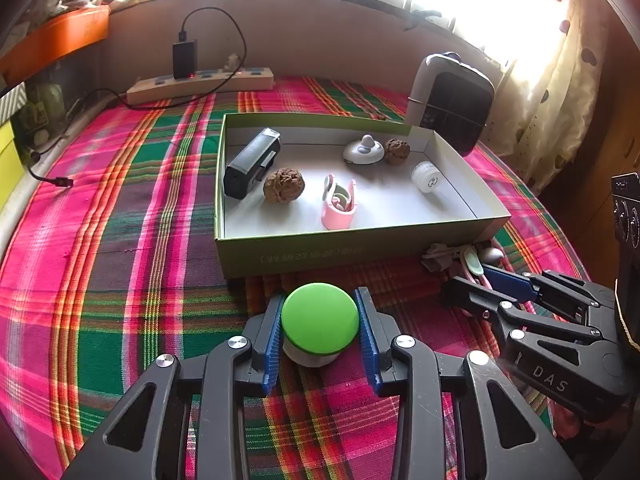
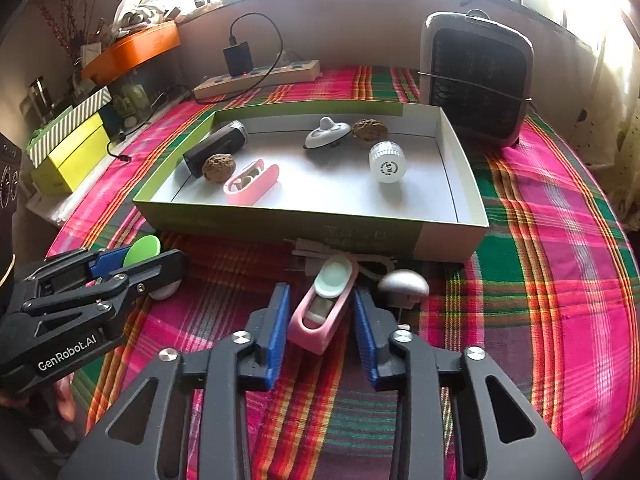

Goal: Organize objects
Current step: 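Close the right tool on the pink-and-mint clip while the left tool holds the mushroom, then carry the mushroom with the left tool while the right tool carries the pink clip into the lid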

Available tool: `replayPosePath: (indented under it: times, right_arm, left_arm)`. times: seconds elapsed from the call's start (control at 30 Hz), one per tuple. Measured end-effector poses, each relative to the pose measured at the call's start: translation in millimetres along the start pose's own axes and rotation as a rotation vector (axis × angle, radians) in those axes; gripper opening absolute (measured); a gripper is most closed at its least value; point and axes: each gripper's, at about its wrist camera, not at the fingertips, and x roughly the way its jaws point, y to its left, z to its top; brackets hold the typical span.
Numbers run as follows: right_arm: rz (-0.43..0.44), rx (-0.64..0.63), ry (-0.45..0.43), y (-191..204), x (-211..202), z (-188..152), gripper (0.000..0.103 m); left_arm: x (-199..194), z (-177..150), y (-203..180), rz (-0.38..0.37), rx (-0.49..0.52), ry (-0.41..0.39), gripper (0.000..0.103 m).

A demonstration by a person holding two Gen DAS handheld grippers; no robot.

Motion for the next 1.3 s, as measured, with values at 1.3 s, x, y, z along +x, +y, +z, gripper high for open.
replayPosePath:
  times: [1.3]
  right_arm:
    - [0.055, 0.012, -0.014, -3.1, -9.3, 1.8, 0.018]
  left_arm:
    - [-9.7, 6.8, -2.8, -0.005, 0.016, -0.012, 0.031]
